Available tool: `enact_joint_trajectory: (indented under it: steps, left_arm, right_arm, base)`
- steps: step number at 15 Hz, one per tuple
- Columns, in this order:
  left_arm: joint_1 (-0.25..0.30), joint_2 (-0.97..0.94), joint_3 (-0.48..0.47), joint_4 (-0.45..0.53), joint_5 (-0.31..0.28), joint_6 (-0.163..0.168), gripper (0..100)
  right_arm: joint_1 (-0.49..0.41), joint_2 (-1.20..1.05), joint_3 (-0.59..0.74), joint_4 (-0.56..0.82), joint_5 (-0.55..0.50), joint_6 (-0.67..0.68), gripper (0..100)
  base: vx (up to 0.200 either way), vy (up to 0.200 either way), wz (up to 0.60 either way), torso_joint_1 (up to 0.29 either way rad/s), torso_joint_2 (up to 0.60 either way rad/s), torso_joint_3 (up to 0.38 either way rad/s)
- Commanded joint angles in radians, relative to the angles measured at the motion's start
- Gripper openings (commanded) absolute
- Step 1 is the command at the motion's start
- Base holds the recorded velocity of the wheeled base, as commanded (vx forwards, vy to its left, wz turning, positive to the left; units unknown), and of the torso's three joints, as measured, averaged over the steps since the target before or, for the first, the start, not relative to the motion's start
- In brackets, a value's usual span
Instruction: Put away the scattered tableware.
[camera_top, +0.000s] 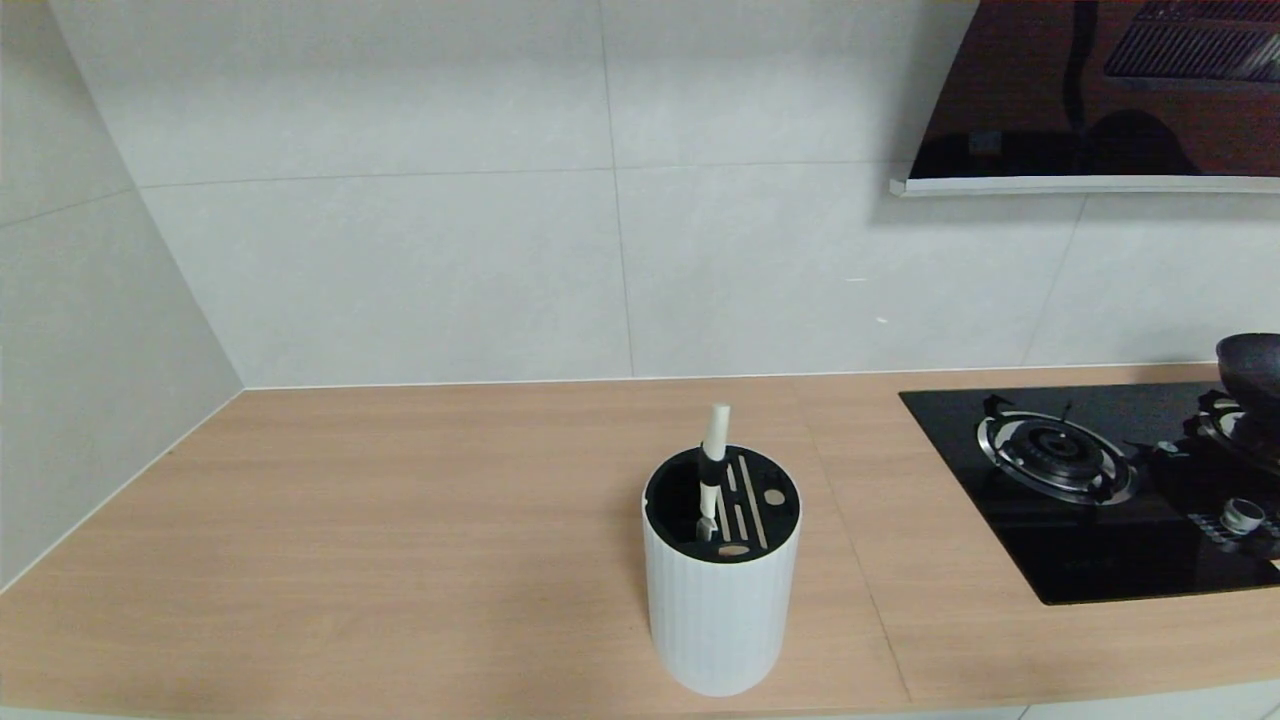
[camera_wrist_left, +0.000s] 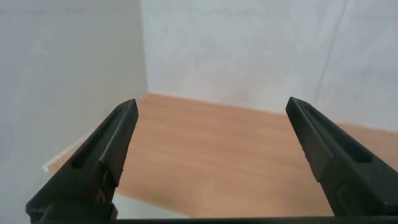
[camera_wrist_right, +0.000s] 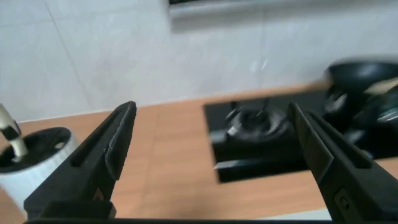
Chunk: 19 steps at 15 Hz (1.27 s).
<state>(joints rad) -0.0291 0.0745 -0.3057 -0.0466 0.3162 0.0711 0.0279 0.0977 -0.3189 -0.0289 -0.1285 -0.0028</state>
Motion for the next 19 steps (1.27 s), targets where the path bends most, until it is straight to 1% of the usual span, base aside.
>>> enact_joint_trajectory:
  steps: [1,2,4,5,6,7,8,9,10,11,12,13,14,19]
  left_arm:
    - [0.026,-0.074,0.017,0.007,0.011,0.012,100]
    - [0.026,-0.074,0.028,0.007,0.007,0.012,100]
    - [0.026,-0.074,0.129,0.005,-0.049,0.012,100]
    - [0.026,-0.074,0.189,0.004,-0.101,0.010,100]
    - [0.026,-0.074,0.237,0.004,-0.149,0.007,100]
    - [0.026,-0.074,0.281,0.004,-0.183,0.010,100]
    - [0.025,-0.074,0.304,0.014,-0.249,0.007,100]
    - [0.026,-0.074,0.304,0.022,-0.322,0.004,100]
    - [0.025,-0.073,0.306,0.056,-0.345,0.010,100]
    - [0.025,-0.073,0.304,0.051,-0.345,0.004,100]
    - [0.025,-0.073,0.304,0.051,-0.345,-0.013,100]
    - [0.025,-0.073,0.304,0.048,-0.345,-0.054,100]
    - [0.025,-0.073,0.304,0.048,-0.344,-0.062,100]
    - [0.025,-0.074,0.304,0.048,-0.342,-0.062,100]
  right_arm:
    - [-0.026,-0.098,0.034,0.007,0.004,-0.002,100]
    - [-0.028,-0.098,0.061,0.007,0.006,0.000,100]
    - [-0.028,-0.098,0.193,0.004,0.013,0.001,100]
    - [-0.026,-0.098,0.248,-0.002,0.015,0.001,100]
    - [-0.026,-0.098,0.268,-0.006,0.015,0.001,100]
    - [-0.026,-0.098,0.319,-0.028,0.024,0.003,100]
    - [-0.026,-0.098,0.319,-0.023,0.049,0.007,100]
    - [-0.026,-0.096,0.319,-0.022,0.069,0.017,100]
    - [-0.026,-0.096,0.319,0.029,0.082,0.012,100]
    - [-0.026,-0.096,0.314,0.040,0.092,0.012,100]
    - [-0.026,-0.096,0.317,0.027,0.102,0.010,100]
    - [-0.026,-0.096,0.317,0.027,0.118,0.009,100]
    - [-0.026,-0.096,0.317,0.027,0.118,0.010,100]
    - [-0.028,-0.096,0.317,0.027,0.119,0.010,100]
  base:
    - [0.000,0.000,0.00,0.000,0.00,0.000]
    - [0.000,0.000,0.00,0.000,0.00,0.000]
    - [0.000,0.000,0.00,0.000,0.00,0.000]
    - [0.000,0.000,0.00,0.000,0.00,0.000]
    - [0.000,0.000,0.00,0.000,0.00,0.000]
    - [0.000,0.000,0.00,0.000,0.00,0.000]
    - [0.000,0.000,0.00,0.000,0.00,0.000]
    - [0.000,0.000,0.00,0.000,0.00,0.000]
    - [0.000,0.000,0.00,0.000,0.00,0.000]
    - [0.000,0.000,0.00,0.000,0.00,0.000]
    - [0.000,0.000,0.00,0.000,0.00,0.000]
    - [0.000,0.000,0.00,0.000,0.00,0.000]
    - [0.000,0.000,0.00,0.000,0.00,0.000]
    - [0.000,0.000,0.00,0.000,0.00,0.000]
